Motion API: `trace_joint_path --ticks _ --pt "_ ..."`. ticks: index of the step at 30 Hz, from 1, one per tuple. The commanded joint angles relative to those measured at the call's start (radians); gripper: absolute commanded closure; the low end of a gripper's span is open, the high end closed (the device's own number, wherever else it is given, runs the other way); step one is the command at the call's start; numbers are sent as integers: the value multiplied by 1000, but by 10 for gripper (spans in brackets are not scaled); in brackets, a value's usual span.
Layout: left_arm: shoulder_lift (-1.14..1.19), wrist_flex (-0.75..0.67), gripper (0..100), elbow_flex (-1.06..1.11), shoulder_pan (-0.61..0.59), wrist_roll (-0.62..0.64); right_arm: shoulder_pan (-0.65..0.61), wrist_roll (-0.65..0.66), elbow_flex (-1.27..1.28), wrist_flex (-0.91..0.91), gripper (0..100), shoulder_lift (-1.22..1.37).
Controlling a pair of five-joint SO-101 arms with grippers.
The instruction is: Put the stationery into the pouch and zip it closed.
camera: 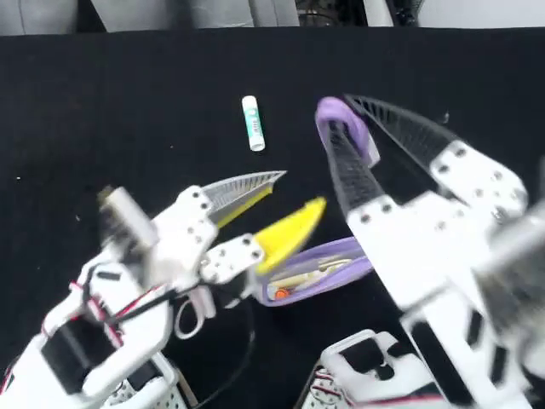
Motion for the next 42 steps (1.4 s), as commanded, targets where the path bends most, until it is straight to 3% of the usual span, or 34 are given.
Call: trace_joint_path --ticks 1,5,11,17,21,26,36,42 --pt "-250 -138 652 124 13 0 -25 0 -28 3 983 -12" --pt "-379 -146 651 139 10 3 -25 0 -27 9 983 -10" --pt "-397 -175 659 151 -38 5 -43 -2 -27 15 983 -10" --pt "-399 -374 763 286 -182 6 -207 0 -28 51 983 -10" --pt "-404 -405 781 312 -213 8 -219 -2 -25 51 983 -2" --pt "-502 -402 781 321 -194 9 -219 -2 -8 48 983 16" --pt "-494 -347 783 311 19 5 -224 0 8 43 983 33" --pt "-482 -417 782 334 27 0 -341 0 10 52 984 33"
